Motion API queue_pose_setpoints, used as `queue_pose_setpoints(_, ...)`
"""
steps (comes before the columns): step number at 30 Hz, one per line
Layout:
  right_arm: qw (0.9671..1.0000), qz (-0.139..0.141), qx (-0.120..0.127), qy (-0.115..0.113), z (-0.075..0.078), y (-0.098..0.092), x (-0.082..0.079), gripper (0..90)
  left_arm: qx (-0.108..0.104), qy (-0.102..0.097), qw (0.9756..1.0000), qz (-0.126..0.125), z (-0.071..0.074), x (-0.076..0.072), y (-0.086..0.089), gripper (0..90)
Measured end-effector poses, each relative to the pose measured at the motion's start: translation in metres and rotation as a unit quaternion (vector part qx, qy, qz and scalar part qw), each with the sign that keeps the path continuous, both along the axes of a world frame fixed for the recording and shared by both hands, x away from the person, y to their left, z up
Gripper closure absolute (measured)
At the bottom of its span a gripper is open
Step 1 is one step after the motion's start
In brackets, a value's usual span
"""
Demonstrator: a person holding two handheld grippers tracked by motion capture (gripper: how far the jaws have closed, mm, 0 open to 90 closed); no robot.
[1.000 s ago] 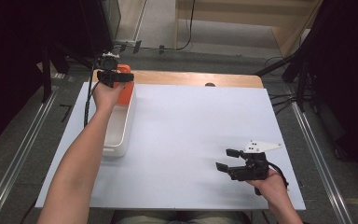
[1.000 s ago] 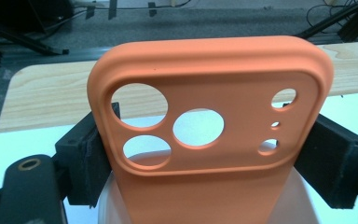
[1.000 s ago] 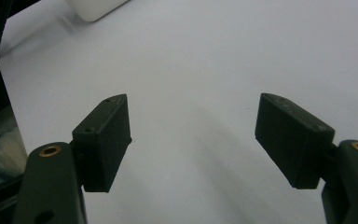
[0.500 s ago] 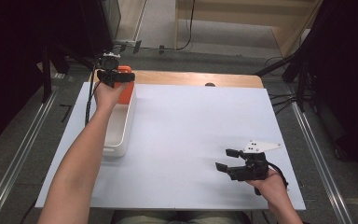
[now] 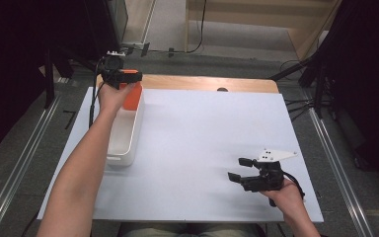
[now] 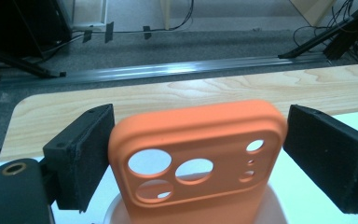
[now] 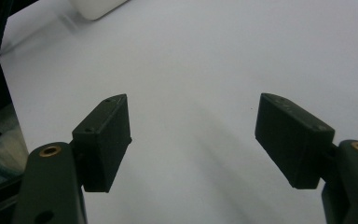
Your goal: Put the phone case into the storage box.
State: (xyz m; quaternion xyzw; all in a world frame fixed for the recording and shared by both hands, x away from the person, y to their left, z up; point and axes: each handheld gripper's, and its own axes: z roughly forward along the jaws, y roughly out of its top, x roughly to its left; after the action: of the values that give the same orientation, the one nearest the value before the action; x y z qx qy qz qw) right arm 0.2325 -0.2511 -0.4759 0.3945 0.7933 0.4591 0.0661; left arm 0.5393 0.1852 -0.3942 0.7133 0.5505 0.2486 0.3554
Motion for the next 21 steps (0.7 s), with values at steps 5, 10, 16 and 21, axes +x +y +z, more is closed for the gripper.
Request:
queue_pose_setpoints(5,1.0,0.001,0.002,0.002,0.0,0.0,0.0,25.5,-0.01,-0.002,0.9999,-0.006,0.009,-0.001,0.002,9.6)
queue_pose_setpoints(10,1.0,0.0,0.0,0.001,0.0,0.0,0.0,25.5,-0.016,0.002,0.9998,-0.014,0.022,-0.004,0.005,9.7)
queue_pose_setpoints(16,1.0,0.002,0.0,0.008,0.0,0.001,0.0,25.5,-0.025,0.003,0.9992,-0.032,0.036,-0.01,0.007,9.6)
queue_pose_setpoints(21,1.0,0.004,-0.001,0.005,0.0,0.001,0.0,25.5,-0.043,0.008,0.9977,-0.051,0.045,-0.018,0.011,9.6)
